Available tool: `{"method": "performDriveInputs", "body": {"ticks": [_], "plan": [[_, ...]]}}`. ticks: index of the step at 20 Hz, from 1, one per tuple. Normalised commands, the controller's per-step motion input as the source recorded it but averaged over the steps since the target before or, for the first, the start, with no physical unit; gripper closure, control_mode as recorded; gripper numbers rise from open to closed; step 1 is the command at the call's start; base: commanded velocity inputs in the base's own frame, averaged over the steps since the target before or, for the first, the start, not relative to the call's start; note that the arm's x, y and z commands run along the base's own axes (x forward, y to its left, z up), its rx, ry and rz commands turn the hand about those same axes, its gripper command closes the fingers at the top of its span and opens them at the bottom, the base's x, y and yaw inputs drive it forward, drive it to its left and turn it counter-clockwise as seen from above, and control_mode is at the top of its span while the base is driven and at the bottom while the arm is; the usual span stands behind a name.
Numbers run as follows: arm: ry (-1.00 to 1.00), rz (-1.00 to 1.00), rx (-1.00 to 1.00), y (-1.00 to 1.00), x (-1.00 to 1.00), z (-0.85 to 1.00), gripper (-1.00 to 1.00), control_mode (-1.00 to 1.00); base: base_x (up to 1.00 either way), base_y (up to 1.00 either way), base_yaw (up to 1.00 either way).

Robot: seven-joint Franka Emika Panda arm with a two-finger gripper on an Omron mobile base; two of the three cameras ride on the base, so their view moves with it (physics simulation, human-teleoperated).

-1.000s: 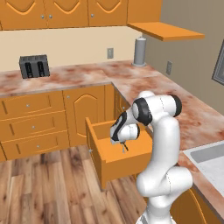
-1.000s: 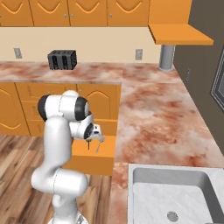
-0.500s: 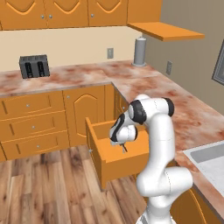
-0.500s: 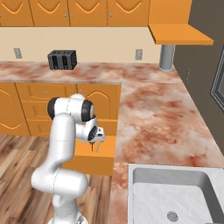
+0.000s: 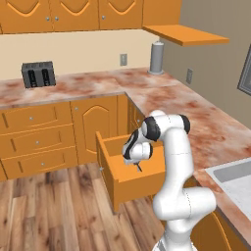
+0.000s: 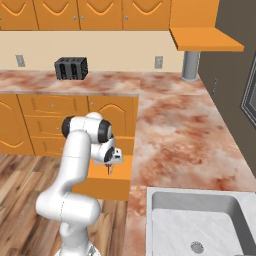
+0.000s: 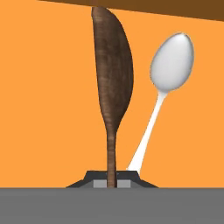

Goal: Organize the utensils by type. Pick up the wooden spoons from the counter and place them in the open cabinet. Then pick up the metallic utensils from the counter and place them in the open drawer.

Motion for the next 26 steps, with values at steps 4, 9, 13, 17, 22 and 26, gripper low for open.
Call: {"method": "performDriveInputs", "body": {"ticks": [4, 9, 13, 17, 22, 26], "plan": [[0.06, 0.01, 0.0, 0.0, 0.19, -0.32, 1.0, -1.0, 0.0, 0.0, 0.0], [0.1, 0.02, 0.0, 0.0, 0.15, -0.23, 1.0, -1.0, 0.0, 0.0, 0.0], [0.17, 0.01, 0.0, 0.0, 0.14, -0.05, -1.0, -1.0, 0.0, 0.0, 0.0], [0.21, 0.0, 0.0, 0.0, 0.19, -0.01, -1.0, -1.0, 0.0, 0.0, 0.0], [0.08, 0.0, 0.0, 0.0, 0.03, 0.17, -1.0, -1.0, 0.0, 0.0, 0.0], [0.08, 0.0, 0.0, 0.0, 0.0, 0.36, -1.0, -1.0, 0.0, 0.0, 0.0]]}}
